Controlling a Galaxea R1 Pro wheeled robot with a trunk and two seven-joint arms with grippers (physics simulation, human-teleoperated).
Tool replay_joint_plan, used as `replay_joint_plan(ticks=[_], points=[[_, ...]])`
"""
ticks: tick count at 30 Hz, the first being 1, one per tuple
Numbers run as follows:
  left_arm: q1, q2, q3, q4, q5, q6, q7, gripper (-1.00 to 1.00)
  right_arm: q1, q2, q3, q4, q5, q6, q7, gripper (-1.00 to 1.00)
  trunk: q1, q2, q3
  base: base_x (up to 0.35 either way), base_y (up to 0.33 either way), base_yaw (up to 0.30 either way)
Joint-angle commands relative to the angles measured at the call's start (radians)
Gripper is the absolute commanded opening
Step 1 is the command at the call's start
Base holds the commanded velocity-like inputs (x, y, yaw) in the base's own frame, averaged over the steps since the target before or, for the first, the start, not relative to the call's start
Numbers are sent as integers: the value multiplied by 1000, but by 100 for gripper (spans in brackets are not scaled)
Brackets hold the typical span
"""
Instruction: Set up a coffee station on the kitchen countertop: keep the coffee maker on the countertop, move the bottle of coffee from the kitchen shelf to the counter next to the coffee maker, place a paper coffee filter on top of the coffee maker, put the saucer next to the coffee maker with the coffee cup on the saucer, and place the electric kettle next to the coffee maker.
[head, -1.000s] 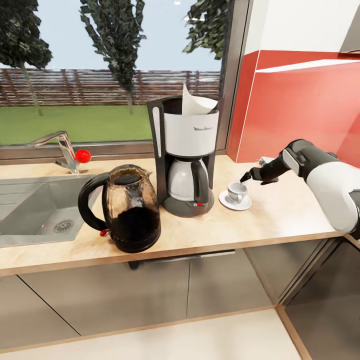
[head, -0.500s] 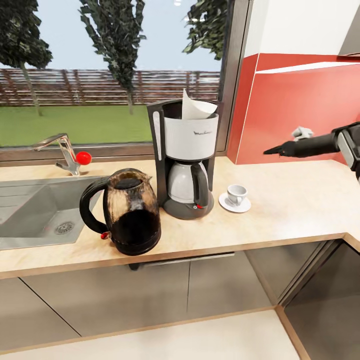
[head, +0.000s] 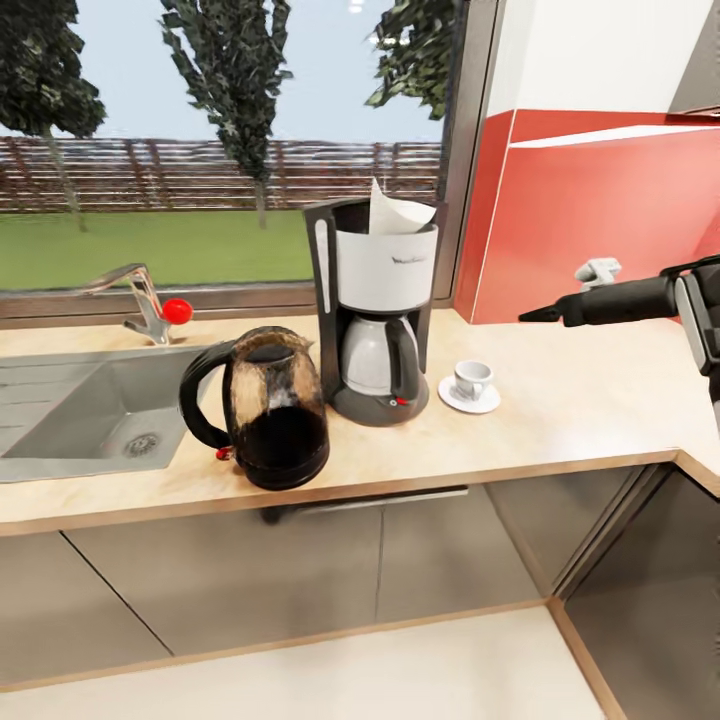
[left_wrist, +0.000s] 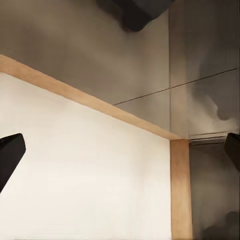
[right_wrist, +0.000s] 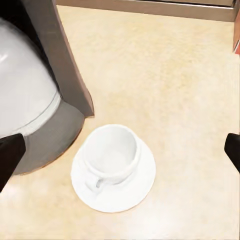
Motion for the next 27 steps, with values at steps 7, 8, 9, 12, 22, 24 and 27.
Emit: replay_joint_plan(ticks=[7, 8, 9, 12, 22, 24, 27], points=[[-1, 0, -6, 1, 6, -6, -2, 100, 41, -10, 1, -6, 12, 4, 36, 100, -1, -1, -1, -316, 90, 0], [-1, 0, -6, 1, 6, -6, -2, 100, 43, -10, 1, -6, 12, 4, 37, 100, -1, -1, -1, -319, 91, 0], [-1, 0, -6, 1, 6, -6, -2, 100, 44, -10, 1, -6, 12, 4, 37, 100, -1, -1, -1, -319, 91, 0], [-1, 0, -6, 1, 6, -6, -2, 100, 46, -10, 1, -6, 12, 4, 37, 100, -1, -1, -1, -319, 91, 0], [-1, 0, -6, 1, 6, -6, -2, 100, 69, -10, 1, -6, 11, 2, 37, 100, -1, -1, -1, -319, 91, 0], [-1, 0, -6, 1, 6, -6, -2, 100, 72, -10, 1, -6, 10, 2, 37, 100, -1, -1, -1, -319, 91, 0], [-1, 0, -6, 1, 6, -6, -2, 100, 74, -11, 0, -6, 10, 2, 37, 100, -1, -1, -1, -319, 91, 0]])
